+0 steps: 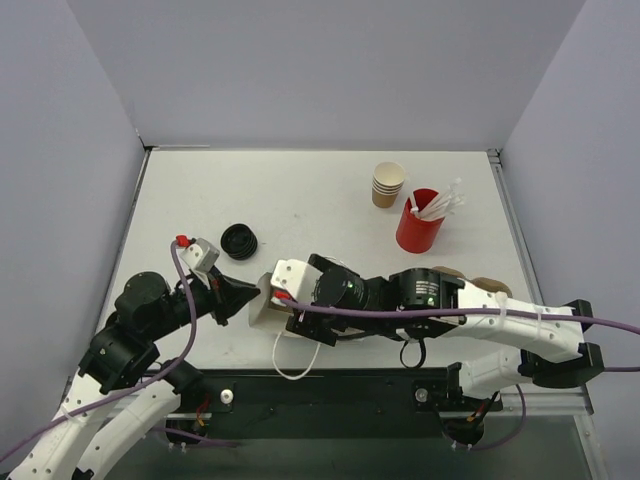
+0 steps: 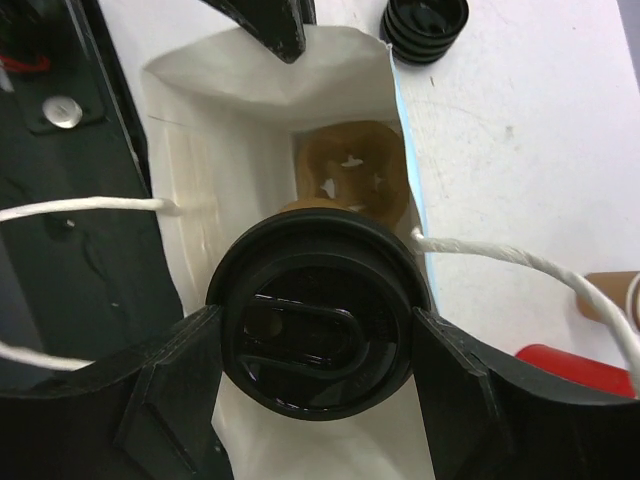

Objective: Pack the takeout coffee

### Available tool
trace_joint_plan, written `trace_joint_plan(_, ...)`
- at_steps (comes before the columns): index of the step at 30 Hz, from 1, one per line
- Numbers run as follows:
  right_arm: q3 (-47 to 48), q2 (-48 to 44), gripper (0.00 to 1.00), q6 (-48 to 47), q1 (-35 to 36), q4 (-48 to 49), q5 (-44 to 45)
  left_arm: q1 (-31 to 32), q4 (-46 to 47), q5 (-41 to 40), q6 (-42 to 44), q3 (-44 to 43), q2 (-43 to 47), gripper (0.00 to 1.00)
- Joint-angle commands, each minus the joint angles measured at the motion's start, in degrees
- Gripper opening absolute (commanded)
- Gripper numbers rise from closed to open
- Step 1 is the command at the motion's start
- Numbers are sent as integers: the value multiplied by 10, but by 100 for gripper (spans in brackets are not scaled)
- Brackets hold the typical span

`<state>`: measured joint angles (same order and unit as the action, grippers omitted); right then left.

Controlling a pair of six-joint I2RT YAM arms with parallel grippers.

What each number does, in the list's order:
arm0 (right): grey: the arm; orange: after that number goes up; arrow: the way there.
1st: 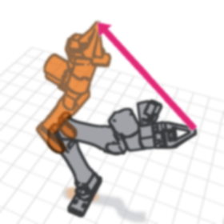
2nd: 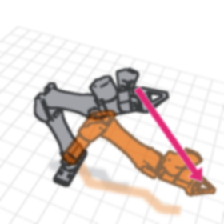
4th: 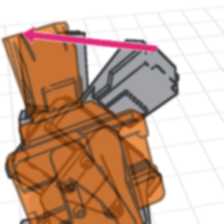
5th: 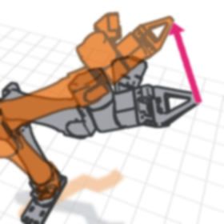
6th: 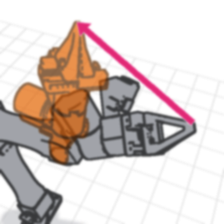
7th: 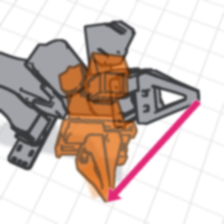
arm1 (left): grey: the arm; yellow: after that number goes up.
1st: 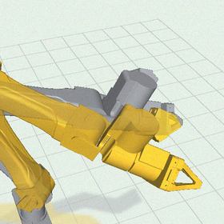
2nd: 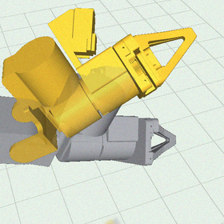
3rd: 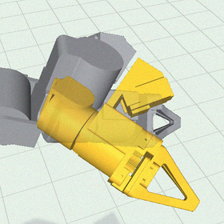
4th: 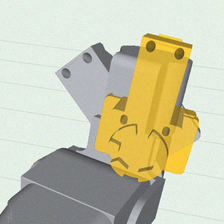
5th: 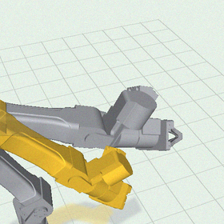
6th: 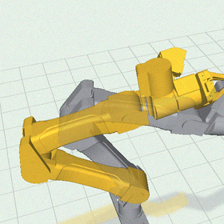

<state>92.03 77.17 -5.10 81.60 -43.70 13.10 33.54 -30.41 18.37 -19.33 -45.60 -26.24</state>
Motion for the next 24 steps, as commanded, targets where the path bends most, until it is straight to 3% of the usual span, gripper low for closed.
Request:
trace_joint_plan(1, -57, -3, 43, -64, 22, 25, 101, -3, 37, 69, 10, 18, 13, 0)
trace_joint_plan(5, -128, -14, 43, -90, 28, 65, 104, -3, 37, 69, 14, 29, 30, 0)
trace_joint_plan(14, -157, 4, 43, -155, 29, 88, 99, -3, 50, 78, 31, 36, 40, 0)
trace_joint_plan(24, -175, -11, 43, -187, -14, 127, 86, -3, 55, 63, 116, 29, 24, 0)
